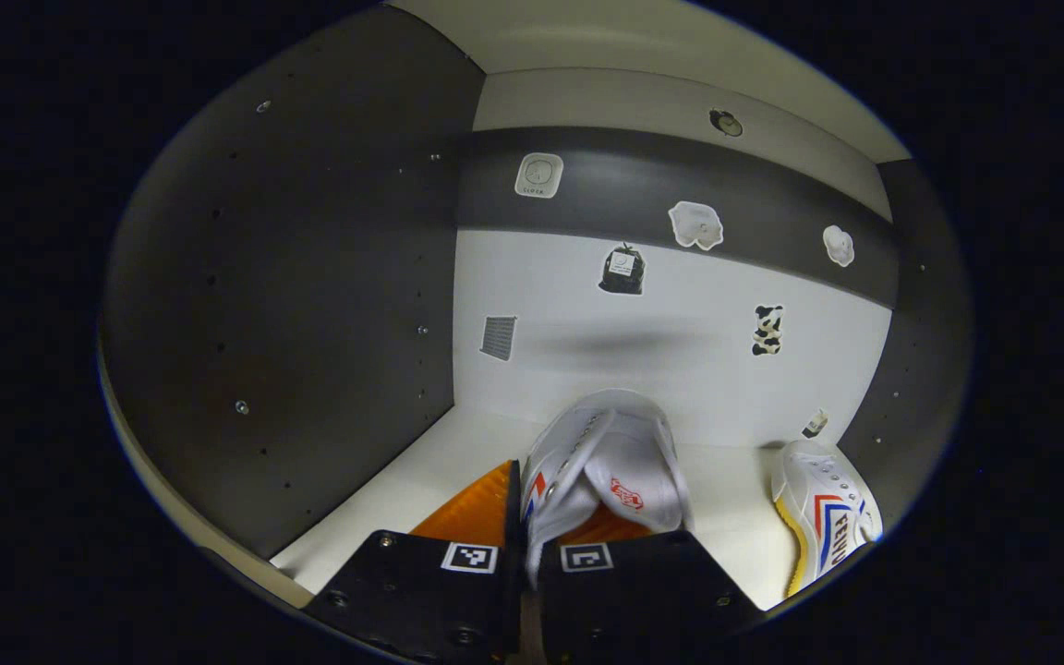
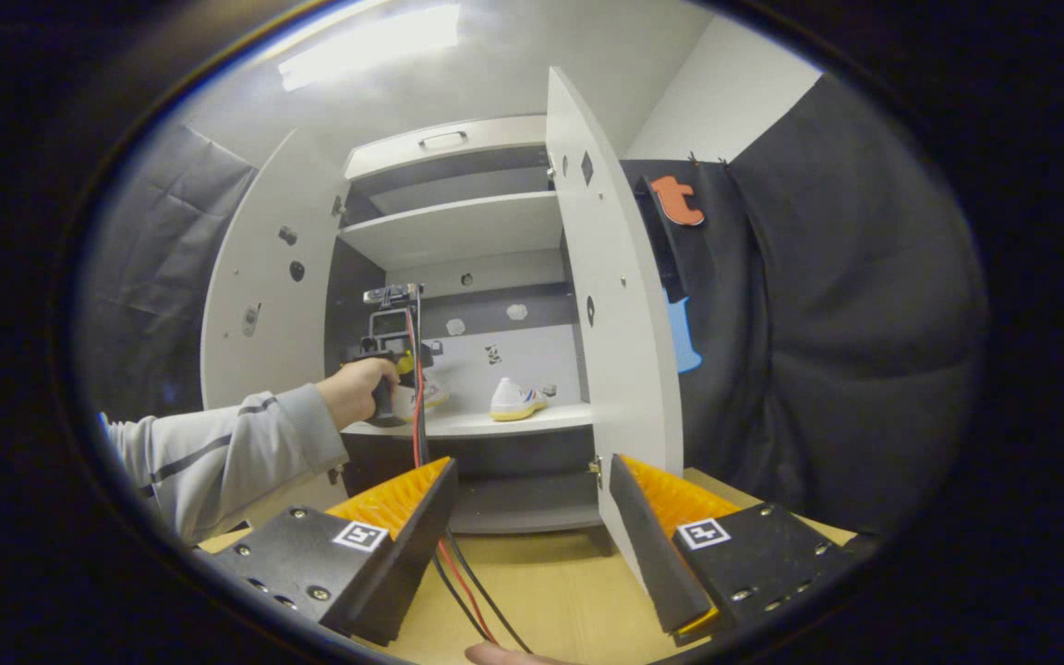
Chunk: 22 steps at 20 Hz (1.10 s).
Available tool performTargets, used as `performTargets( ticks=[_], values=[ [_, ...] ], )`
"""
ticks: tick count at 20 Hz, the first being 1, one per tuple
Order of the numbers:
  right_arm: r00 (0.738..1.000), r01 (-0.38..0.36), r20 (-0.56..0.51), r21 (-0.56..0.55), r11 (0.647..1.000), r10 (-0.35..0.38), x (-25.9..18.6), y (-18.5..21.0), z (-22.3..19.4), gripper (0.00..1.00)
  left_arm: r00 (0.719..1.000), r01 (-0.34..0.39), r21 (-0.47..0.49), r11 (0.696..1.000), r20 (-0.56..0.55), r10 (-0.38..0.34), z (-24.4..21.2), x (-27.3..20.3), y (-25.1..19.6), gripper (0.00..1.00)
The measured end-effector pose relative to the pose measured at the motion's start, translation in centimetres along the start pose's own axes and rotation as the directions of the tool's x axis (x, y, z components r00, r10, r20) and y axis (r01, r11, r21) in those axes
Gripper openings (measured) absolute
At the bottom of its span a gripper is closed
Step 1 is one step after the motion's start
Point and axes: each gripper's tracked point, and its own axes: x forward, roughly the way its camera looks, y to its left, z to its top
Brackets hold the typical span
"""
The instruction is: Grab one shoe with the right hand and put it into the shoe cabinet, grab the other shoe with the left hand and put it into the shoe cabinet; then close the right door with the right hand and the left door with the left hand.
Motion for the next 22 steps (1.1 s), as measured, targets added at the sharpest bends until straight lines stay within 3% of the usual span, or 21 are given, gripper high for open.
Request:
performTargets(
  ticks=[3, 4, 5, 8, 9, 13, 15, 17, 22],
  values=[
    [1.000, 0.006, -0.006, 0.007, 1.000, -0.006, 0.1, -0.3, -0.2, 0.98, 0.999, 0.026, 0.021, 0.999, -0.030, -0.026, -0.8, 0.9, -0.3, 0.19],
    [1.000, 0.007, -0.008, 0.006, 1.000, -0.007, 0.0, -0.3, -0.3, 0.98, 0.999, 0.014, 0.033, 0.999, -0.046, -0.012, -1.3, 0.9, 0.0, 0.35],
    [1.000, 0.009, -0.010, 0.002, 1.000, -0.009, 0.0, -0.2, -0.3, 0.98, 0.999, 0.006, 0.036, 0.999, -0.049, -0.004, -1.3, 0.9, 0.2, 0.31],
    [1.000, 0.018, -0.008, -0.011, 1.000, -0.018, -0.2, -0.1, -0.3, 0.98, 0.999, 0.018, 0.040, 0.999, -0.035, -0.017, -0.8, 0.3, 0.2, 0.44],
    [1.000, 0.021, -0.008, -0.014, 1.000, -0.021, -0.4, 0.0, -0.2, 0.98, 0.999, 0.021, 0.062, 0.998, -0.045, -0.019, -1.0, 0.0, 0.3, 0.56],
    [1.000, 0.029, -0.004, -0.032, 0.999, -0.029, -1.0, 0.3, 0.2, 0.98, 0.998, 0.043, 0.102, 0.994, -0.047, -0.038, -0.4, -1.6, 0.9, 0.66],
    [0.999, 0.040, 0.000, -0.045, 0.998, -0.040, -1.4, 0.4, 0.5, 0.98, 0.998, 0.052, 0.112, 0.992, -0.030, -0.049, 0.2, -3.1, 1.3, 0.77],
    [0.999, 0.040, 0.003, -0.044, 0.998, -0.040, -1.8, 0.8, 0.8, 0.98, 0.997, 0.075, 0.127, 0.989, 0.001, -0.076, 1.2, -4.9, 1.3, 1.00],
    [0.999, 0.037, 0.001, -0.070, 0.997, -0.037, -3.1, 1.8, 1.7, 0.98, 0.989, 0.115, 0.130, 0.985, 0.080, -0.126, 3.6, -12.8, 1.9, 0.96]
  ],
)
